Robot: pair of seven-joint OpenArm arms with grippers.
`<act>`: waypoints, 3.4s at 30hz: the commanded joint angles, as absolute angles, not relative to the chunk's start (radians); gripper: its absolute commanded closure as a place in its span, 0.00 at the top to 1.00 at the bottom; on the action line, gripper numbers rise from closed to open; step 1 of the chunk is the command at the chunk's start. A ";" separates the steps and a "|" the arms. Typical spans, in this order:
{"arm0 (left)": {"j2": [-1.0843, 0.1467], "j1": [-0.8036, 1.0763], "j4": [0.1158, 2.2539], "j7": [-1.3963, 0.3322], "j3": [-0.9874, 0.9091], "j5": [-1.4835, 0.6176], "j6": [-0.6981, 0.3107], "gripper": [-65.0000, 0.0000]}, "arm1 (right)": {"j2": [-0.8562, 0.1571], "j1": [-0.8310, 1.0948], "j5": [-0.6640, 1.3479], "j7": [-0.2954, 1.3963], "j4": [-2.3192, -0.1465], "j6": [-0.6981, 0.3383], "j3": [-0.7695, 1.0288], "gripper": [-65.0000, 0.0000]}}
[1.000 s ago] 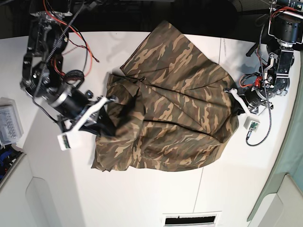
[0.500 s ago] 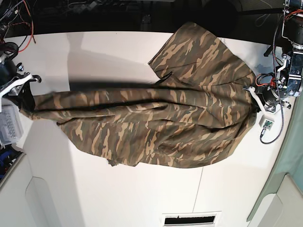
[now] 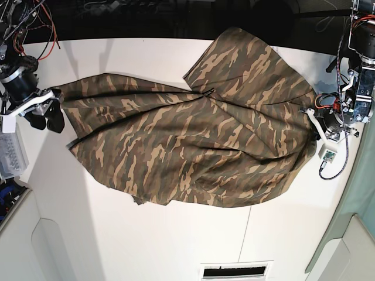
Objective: Layout the t-shirt on the table in an organized manner, then fold the t-shirt properly
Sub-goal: 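Drag the shirt with the right gripper away from the left gripper, then regrasp the shirt with the right gripper near the shirt's middle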
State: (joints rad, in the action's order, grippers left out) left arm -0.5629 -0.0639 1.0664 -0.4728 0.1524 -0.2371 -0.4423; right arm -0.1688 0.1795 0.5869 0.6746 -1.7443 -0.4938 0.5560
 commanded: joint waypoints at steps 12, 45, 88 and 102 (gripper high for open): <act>-0.562 -0.056 1.055 -0.549 0.165 -0.281 -0.535 0.16 | -0.179 -0.085 0.479 0.530 -1.198 -0.437 0.560 0.43; -0.568 -0.138 1.144 -0.609 0.164 -0.374 -0.382 0.29 | -0.133 0.171 0.718 0.578 -1.404 -0.561 0.540 0.68; -0.372 -0.091 1.079 -0.636 0.165 -0.339 -0.404 0.29 | 0.019 0.014 0.449 0.674 -1.588 -0.553 -0.177 0.41; -0.371 -0.075 1.079 -0.636 0.164 -0.336 -0.405 0.29 | 0.019 -0.041 0.271 0.580 -1.578 -0.384 -0.118 0.41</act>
State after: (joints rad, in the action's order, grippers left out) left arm -0.3767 -0.0994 1.0946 -0.5152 0.1555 -0.3565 -0.4004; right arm 0.0166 -0.0261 0.2588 0.6025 -1.5635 -0.3794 -0.1177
